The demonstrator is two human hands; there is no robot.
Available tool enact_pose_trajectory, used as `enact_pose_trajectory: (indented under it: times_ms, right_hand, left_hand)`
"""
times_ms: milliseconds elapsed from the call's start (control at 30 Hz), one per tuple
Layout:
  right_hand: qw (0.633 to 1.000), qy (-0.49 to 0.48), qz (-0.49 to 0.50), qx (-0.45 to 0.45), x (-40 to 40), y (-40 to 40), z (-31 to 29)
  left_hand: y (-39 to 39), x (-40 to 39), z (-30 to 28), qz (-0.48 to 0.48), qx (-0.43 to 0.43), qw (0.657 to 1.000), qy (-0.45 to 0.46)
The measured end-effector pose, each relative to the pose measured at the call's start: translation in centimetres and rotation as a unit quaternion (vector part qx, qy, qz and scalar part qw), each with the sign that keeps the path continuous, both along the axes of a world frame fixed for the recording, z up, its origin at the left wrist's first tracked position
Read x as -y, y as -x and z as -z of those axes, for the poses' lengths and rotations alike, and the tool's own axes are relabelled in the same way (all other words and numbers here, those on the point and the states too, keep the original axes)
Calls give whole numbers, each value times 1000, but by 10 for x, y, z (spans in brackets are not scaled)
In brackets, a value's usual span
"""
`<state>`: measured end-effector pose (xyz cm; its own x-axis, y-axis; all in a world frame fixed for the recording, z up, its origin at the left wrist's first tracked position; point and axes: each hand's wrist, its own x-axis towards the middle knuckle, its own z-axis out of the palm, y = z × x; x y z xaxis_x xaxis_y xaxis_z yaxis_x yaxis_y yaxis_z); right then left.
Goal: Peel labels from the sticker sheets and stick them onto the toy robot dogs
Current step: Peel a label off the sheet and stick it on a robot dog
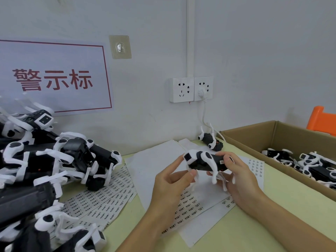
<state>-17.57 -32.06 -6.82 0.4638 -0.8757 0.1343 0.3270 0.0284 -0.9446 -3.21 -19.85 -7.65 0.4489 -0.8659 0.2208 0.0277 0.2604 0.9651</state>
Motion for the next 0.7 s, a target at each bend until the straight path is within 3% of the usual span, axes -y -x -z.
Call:
enact_pose_trajectory:
  times_ms: [167, 333, 567, 700]
  right_hand:
    - [996, -46, -65, 47, 4, 5, 1]
    - [994, -45, -82, 55, 2, 4, -2]
    - [987, 156, 24, -37, -5, 2, -4]
    - [969, 238, 17, -62, -12, 3, -3]
  left_hand:
    - [3, -4, -3, 32, 44, 998, -10]
    - [2, -4, -3, 22, 34, 999, -15]
    - [-3, 4, 1, 10, -82, 997, -10]
    - [-4, 4, 2, 13, -88, 996, -8]
